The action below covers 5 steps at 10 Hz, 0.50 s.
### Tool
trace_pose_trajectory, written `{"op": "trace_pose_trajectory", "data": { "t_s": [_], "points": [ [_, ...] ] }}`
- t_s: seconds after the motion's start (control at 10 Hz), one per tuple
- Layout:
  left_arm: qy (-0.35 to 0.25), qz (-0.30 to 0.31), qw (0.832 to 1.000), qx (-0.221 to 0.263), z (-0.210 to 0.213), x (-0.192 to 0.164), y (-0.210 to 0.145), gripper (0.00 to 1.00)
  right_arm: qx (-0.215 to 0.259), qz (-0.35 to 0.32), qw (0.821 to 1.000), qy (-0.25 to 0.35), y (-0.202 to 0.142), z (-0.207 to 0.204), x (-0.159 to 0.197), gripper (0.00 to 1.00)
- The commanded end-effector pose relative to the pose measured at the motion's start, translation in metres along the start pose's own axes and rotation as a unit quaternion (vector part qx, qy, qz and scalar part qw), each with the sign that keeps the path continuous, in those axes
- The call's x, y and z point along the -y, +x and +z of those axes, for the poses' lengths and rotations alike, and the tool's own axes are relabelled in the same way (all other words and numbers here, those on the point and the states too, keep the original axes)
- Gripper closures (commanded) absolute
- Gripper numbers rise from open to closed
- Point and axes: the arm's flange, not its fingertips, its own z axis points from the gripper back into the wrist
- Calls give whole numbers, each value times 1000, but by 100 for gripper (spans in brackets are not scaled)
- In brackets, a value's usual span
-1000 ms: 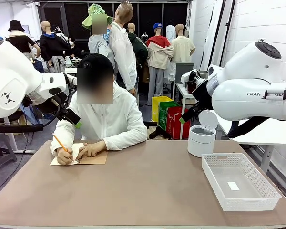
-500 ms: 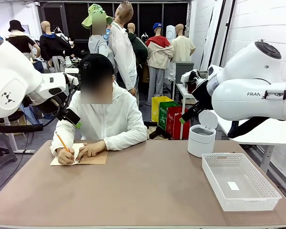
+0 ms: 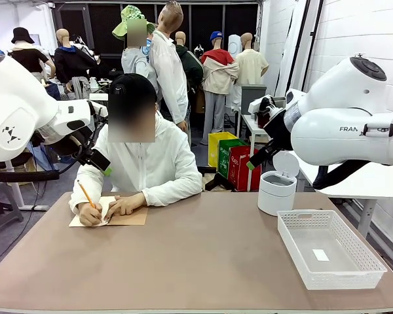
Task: Sort the paper based on its condition.
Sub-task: If a person hands you a paper, place it in the Organizing basket , and if it's crumpled, put it in the Trash can.
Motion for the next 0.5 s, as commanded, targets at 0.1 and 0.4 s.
{"op": "trace_pose_trajectory", "data": {
  "t_s": [0.1,0.4],
  "points": [
    [0,1,1000,1,-1,-1,0,0,0,-1,1000,2,0,-1,0,0],
    [0,1,1000,1,-1,-1,0,0,0,-1,1000,2,0,-1,0,0]
  ]
}}
